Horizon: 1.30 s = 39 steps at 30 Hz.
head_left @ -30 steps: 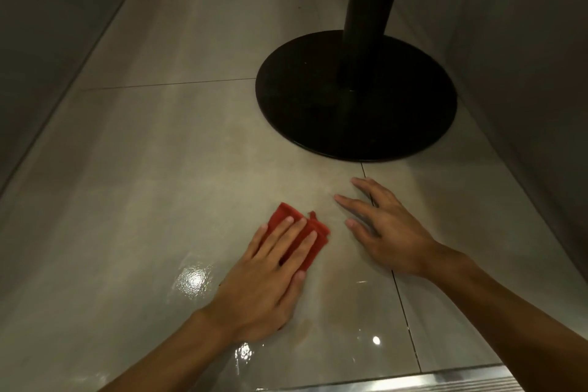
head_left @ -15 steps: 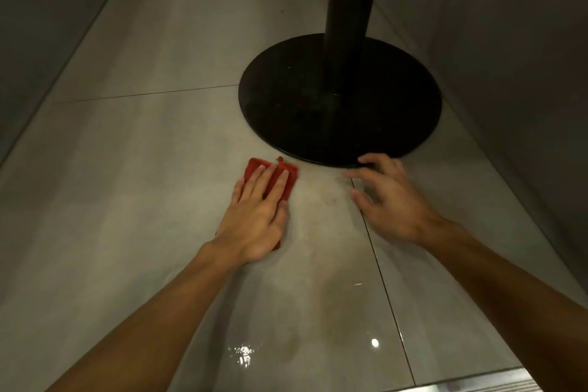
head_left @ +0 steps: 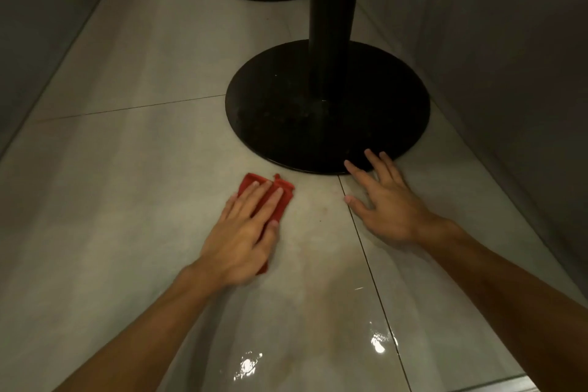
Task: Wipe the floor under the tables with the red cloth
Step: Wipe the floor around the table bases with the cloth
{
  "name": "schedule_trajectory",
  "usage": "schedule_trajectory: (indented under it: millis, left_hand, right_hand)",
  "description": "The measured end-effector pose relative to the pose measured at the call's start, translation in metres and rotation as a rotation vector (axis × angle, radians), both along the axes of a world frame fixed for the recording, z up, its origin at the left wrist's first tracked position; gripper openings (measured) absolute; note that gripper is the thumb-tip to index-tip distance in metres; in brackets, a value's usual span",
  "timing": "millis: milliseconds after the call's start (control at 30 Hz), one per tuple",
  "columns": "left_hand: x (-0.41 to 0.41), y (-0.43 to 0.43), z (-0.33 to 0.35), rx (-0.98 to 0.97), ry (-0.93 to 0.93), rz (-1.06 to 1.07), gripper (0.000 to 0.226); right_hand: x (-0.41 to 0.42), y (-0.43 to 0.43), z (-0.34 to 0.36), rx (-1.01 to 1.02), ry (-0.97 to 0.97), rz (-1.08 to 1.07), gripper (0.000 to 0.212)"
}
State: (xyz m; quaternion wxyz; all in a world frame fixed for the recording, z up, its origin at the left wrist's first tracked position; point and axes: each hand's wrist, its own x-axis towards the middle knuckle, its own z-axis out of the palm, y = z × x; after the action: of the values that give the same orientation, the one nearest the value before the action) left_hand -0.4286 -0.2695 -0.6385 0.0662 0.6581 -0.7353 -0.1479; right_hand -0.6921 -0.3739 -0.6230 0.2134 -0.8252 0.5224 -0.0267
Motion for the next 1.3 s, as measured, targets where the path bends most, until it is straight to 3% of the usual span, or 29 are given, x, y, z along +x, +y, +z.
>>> schedule_trajectory:
  millis: [233, 467, 800, 1100, 1300]
  left_hand:
    - [-0.041, -0.033, 0.0, -0.036, -0.036, 0.179, 0.066]
    - [-0.04, -0.006, 0.0, -0.005, -0.041, -0.058, 0.065]
    - [-0.038, -0.029, -0.001, -0.041, 0.008, 0.172, 0.066]
    - [-0.04, 0.012, -0.002, 0.013, -0.066, -0.121, 0.066]
    - [-0.019, -0.008, -0.001, 0.031, -0.038, 0.022, 0.064]
  right_hand:
    - [0.001, 0.0, 0.003, 0.01, 0.018, 0.003, 0.066]
    - [-0.002, -0.001, -0.001, 0.0, 0.018, 0.005, 0.067]
    - [0.0, 0.0, 0.004, 0.021, 0.005, -0.007, 0.066]
    - [-0.001, -0.001, 0.003, 0.017, 0.01, 0.005, 0.067]
    - [-0.002, 0.001, 0.003, 0.025, 0.024, 0.003, 0.066]
